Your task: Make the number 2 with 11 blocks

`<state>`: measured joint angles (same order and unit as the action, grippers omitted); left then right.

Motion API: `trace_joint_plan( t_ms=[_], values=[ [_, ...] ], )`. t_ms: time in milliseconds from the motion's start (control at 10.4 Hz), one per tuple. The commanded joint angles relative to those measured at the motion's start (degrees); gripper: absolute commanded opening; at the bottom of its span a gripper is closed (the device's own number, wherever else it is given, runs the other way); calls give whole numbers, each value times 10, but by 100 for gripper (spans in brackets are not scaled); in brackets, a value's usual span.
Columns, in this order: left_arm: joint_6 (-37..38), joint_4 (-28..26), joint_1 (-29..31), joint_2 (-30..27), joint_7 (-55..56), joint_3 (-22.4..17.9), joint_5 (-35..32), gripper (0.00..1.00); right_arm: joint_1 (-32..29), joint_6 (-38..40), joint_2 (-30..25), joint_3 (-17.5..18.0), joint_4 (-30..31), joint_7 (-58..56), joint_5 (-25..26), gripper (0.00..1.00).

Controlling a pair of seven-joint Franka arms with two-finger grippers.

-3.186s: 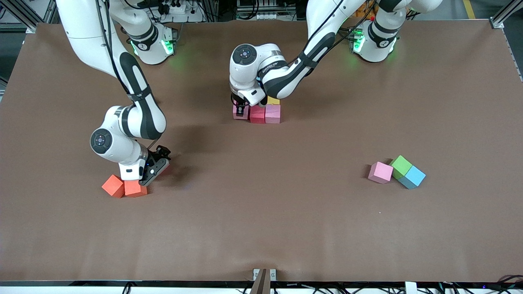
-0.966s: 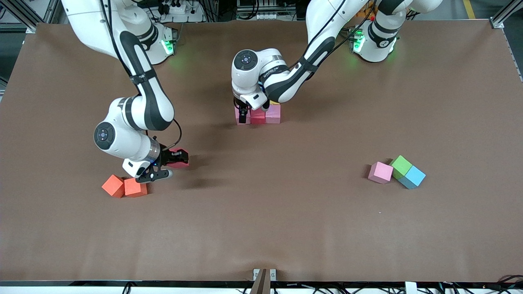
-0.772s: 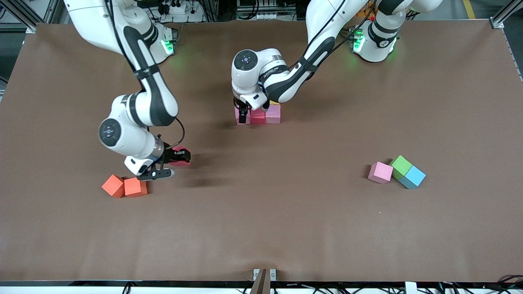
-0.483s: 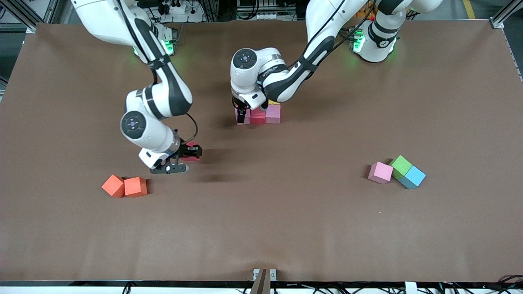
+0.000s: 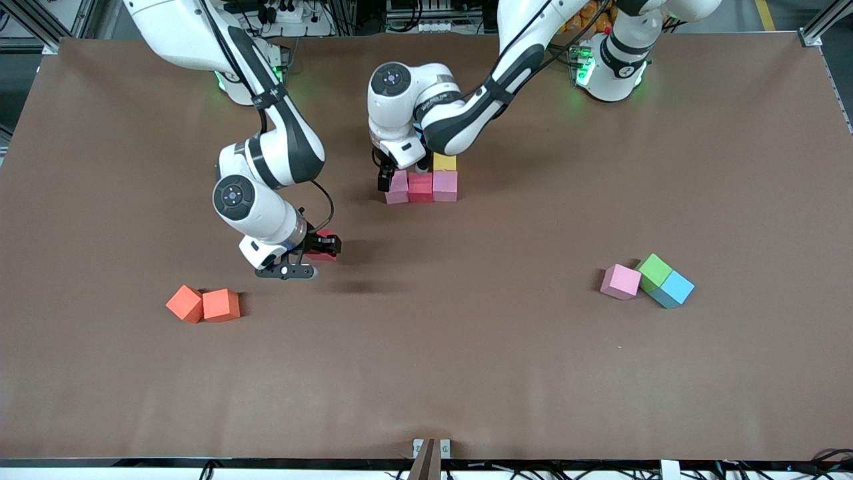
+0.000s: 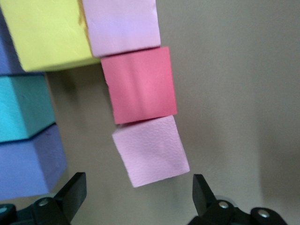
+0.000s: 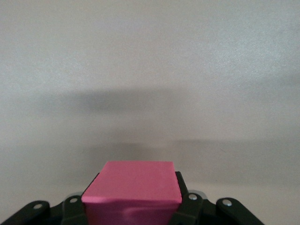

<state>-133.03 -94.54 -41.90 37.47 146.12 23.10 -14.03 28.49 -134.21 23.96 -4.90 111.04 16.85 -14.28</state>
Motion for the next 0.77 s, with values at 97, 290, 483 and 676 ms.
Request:
trace_joint_plan(
  t_ms=[97,290,483,676],
  values=[
    [88,-7,11,-62,-60,0,-28,100,-8,-7,-8,13,10,19,14,18],
    [124,-8,47,-86,-136,1,-35,100,24,-25,-2,13,9,78,12,18],
    [161,-9,87,-107,-235,1,-35,100,59,-43,7,13,8,129,13,18],
    [181,-10,130,-125,-345,1,-31,100,90,-61,16,13,10,173,13,18]
  ],
)
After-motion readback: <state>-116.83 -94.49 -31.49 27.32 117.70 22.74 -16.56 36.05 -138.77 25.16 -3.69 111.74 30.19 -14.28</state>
